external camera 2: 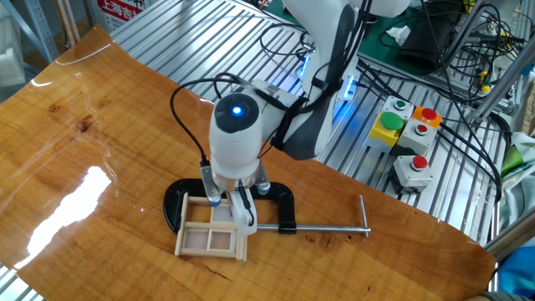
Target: Open a sliding window
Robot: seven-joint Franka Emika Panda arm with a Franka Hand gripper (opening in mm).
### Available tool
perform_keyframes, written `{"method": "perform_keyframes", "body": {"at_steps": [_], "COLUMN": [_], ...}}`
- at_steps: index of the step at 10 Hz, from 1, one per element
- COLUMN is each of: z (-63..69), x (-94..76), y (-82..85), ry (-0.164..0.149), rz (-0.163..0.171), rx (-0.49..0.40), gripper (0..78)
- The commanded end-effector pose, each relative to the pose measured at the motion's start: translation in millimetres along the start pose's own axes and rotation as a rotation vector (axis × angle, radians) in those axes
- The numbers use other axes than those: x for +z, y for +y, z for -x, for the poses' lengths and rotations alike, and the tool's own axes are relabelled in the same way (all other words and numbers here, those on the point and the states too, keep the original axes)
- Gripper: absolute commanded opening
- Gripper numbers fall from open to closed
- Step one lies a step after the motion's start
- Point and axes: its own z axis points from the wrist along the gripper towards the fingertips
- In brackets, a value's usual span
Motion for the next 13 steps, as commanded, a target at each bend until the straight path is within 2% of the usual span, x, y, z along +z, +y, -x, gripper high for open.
{"method": "perform_keyframes", "body": {"at_steps": [1, 3, 7, 8, 9, 10, 11, 13], "z": [-0.1, 10.4, 47.9, 47.9, 68.4, 75.7, 84.4, 98.5], "x": [-19.1, -27.3, -44.8, -44.8, -53.5, -56.8, -58.4, -56.0], "y": [-2.5, -2.8, -5.9, -5.9, -9.6, -11.1, -11.2, -12.3], "ry": [0.048, 0.044, 0.022, 0.022, -0.011, -0.029, -0.041, -0.048], "rz": [-0.04, -0.042, -0.036, -0.036, -0.029, -0.013, -0.002, -0.001], "rx": [-0.034, -0.051, -0.077, -0.077, -0.105, -0.142, -0.219, -0.296], "gripper": [0.0, 0.0, 0.0, 0.0, 0.0, 0.0, 0.0, 0.0]}}
